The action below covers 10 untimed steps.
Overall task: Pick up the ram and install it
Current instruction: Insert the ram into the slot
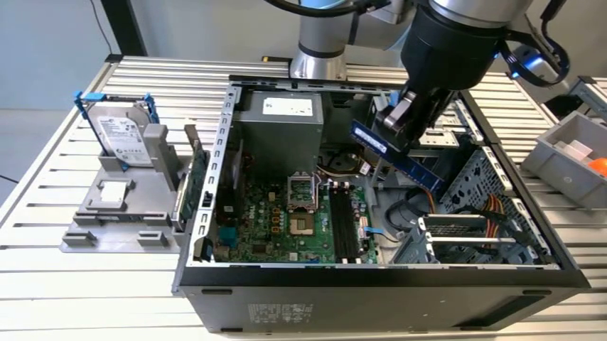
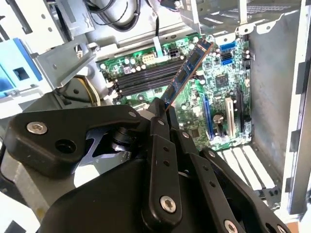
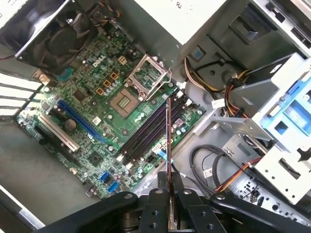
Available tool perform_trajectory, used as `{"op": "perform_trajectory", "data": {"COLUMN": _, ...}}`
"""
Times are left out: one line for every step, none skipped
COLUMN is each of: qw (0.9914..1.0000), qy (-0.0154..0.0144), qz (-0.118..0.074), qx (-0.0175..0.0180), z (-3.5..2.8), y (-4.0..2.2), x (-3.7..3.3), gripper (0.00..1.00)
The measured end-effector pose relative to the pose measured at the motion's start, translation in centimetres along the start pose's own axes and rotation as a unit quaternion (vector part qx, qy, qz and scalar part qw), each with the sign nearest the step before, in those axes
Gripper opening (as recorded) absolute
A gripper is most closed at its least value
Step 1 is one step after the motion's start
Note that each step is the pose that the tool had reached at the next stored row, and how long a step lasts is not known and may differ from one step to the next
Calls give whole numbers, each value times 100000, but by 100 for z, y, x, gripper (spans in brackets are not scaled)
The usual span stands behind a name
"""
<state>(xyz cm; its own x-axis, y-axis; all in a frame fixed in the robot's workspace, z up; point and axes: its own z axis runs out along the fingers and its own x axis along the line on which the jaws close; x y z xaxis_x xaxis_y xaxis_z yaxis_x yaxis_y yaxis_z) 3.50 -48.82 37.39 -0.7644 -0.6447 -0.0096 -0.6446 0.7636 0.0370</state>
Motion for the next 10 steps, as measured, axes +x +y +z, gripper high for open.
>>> {"op": "perform_trajectory", "data": {"qw": 99998, "qy": -21, "qz": 550, "qx": 3, "z": 0, "y": 0, "x": 0, "gripper": 0}}
{"op": "perform_trajectory", "data": {"qw": 99994, "qy": -41, "qz": 1083, "qx": 9, "z": 0, "y": 0, "x": 0, "gripper": 0}}
{"op": "perform_trajectory", "data": {"qw": 99987, "qy": -62, "qz": 1588, "qx": 12, "z": 1, "y": 0, "x": 0, "gripper": 0}}
{"op": "perform_trajectory", "data": {"qw": 99978, "qy": -80, "qz": 2077, "qx": 18, "z": 1, "y": 0, "x": 0, "gripper": 0}}
{"op": "perform_trajectory", "data": {"qw": 99966, "qy": -98, "qz": 2601, "qx": 23, "z": 1, "y": 0, "x": 0, "gripper": 0}}
{"op": "perform_trajectory", "data": {"qw": 99952, "qy": -117, "qz": 3086, "qx": 27, "z": 1, "y": 0, "x": 0, "gripper": 0}}
{"op": "perform_trajectory", "data": {"qw": 99934, "qy": -137, "qz": 3641, "qx": 33, "z": 2, "y": 0, "x": 0, "gripper": 0}}
{"op": "perform_trajectory", "data": {"qw": 99913, "qy": -157, "qz": 4160, "qx": 38, "z": 2, "y": 0, "x": 0, "gripper": 0}}
{"op": "perform_trajectory", "data": {"qw": 99892, "qy": -173, "qz": 4651, "qx": 44, "z": 2, "y": 0, "x": 0, "gripper": 0}}
{"op": "perform_trajectory", "data": {"qw": 99868, "qy": -191, "qz": 5141, "qx": 48, "z": 2, "y": 0, "x": 0, "gripper": 0}}
